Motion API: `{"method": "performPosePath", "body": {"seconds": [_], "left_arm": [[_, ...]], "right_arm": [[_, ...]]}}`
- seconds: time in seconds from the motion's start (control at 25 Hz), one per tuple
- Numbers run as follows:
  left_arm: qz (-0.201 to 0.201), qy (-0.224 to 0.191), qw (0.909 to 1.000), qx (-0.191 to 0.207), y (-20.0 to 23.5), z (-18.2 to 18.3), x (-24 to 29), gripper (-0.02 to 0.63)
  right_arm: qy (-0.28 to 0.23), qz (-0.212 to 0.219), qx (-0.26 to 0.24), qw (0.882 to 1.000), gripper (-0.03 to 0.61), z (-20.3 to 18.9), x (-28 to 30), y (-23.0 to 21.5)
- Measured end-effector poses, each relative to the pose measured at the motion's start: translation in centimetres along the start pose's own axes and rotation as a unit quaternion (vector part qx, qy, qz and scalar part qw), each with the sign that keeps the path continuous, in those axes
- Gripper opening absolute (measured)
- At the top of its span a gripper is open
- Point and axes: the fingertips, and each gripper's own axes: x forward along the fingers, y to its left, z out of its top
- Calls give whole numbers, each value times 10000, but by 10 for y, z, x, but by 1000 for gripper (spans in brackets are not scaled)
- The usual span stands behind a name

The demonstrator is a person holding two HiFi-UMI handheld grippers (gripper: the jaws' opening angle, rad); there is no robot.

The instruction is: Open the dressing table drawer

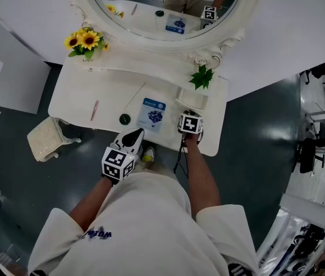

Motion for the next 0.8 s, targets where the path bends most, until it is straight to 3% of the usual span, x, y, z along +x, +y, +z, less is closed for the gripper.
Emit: {"method": "performPosePath", "body": {"seconds": [0.8], "left_arm": [[-47,-10,10000,9,-7,-2,-1,8]], "right_arm": [[-31,-3,17,10000,100,-6,-9,3]]}}
